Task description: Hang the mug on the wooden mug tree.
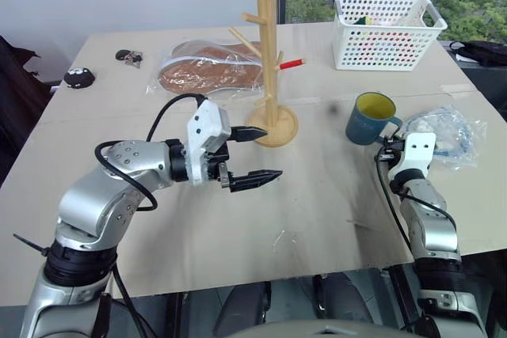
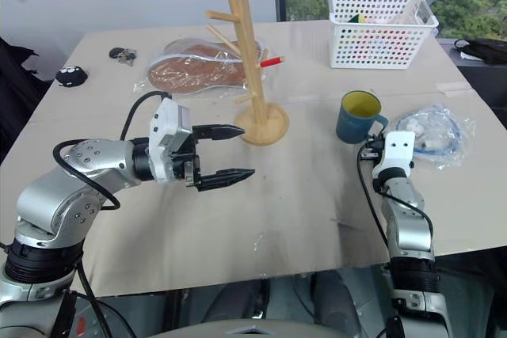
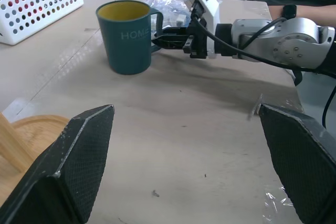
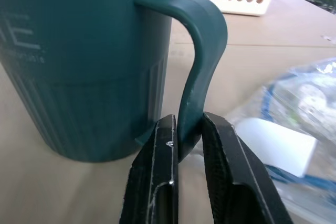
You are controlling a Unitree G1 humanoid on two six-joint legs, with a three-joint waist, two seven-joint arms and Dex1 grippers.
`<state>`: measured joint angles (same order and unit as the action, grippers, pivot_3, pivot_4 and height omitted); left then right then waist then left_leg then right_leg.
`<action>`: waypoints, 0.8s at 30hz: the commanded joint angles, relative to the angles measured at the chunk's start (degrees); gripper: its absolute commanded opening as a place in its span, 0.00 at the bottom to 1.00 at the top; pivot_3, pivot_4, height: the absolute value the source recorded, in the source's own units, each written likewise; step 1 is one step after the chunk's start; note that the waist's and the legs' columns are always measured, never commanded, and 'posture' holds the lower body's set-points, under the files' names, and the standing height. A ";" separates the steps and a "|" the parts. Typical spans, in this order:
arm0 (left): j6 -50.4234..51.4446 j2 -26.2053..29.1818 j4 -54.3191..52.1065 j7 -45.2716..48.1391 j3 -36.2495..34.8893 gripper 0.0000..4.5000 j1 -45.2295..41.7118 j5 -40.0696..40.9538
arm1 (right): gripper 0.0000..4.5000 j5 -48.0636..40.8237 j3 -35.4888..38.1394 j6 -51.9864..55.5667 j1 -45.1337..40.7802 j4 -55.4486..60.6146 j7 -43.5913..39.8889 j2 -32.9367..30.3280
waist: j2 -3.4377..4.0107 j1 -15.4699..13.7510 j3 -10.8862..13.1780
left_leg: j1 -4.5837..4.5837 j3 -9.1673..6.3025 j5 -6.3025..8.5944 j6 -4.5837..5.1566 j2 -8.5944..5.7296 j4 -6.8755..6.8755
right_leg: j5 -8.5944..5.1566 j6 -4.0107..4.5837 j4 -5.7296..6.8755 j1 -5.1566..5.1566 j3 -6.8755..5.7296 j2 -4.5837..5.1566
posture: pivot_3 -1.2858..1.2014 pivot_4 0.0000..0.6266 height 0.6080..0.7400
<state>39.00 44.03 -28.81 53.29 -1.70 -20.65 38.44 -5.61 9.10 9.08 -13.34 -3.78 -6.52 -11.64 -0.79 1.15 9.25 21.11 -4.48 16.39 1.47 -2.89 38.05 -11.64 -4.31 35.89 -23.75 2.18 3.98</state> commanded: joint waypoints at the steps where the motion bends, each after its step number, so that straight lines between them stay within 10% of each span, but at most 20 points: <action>1: -0.08 0.32 -2.48 -0.64 -0.82 1.00 0.22 0.67 | 0.00 -0.45 0.27 -2.75 -1.75 -0.19 -1.33 -0.86 | 0.01 0.01 0.01 | 0.00 0.00 0.00 0.00 0.00 0.00 | 0.00 0.00 0.00 0.00 0.00 0.00 | 0.52 0.24 1.00; 10: 0.76 -1.50 -4.68 -5.11 -3.68 1.00 4.05 2.33 | 0.00 -4.34 -2.23 -1.92 -4.46 0.72 -14.10 -5.40 | 0.04 0.13 0.04 | 0.00 0.01 0.00 0.01 0.00 0.00 | 0.00 0.00 -0.01 0.00 0.02 0.01 | 0.52 0.24 1.00; 24: -12.79 -26.62 -19.90 -36.65 -5.17 1.00 19.39 -9.80 | 0.00 -7.86 -12.84 -10.47 -40.22 -23.50 -61.37 -22.00 | 0.07 0.74 0.20 | 0.02 0.02 0.01 0.01 0.01 0.07 | 0.03 0.00 -0.06 0.05 0.01 0.05 | 0.52 0.24 1.00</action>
<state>28.71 18.07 -45.36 19.42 -7.61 -1.53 30.52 -13.86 -4.08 2.06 -50.07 -24.99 -63.70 -32.42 -0.72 1.89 9.44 21.13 -4.43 16.40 1.48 -2.89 38.13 -11.60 -4.31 35.83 -23.71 2.23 4.05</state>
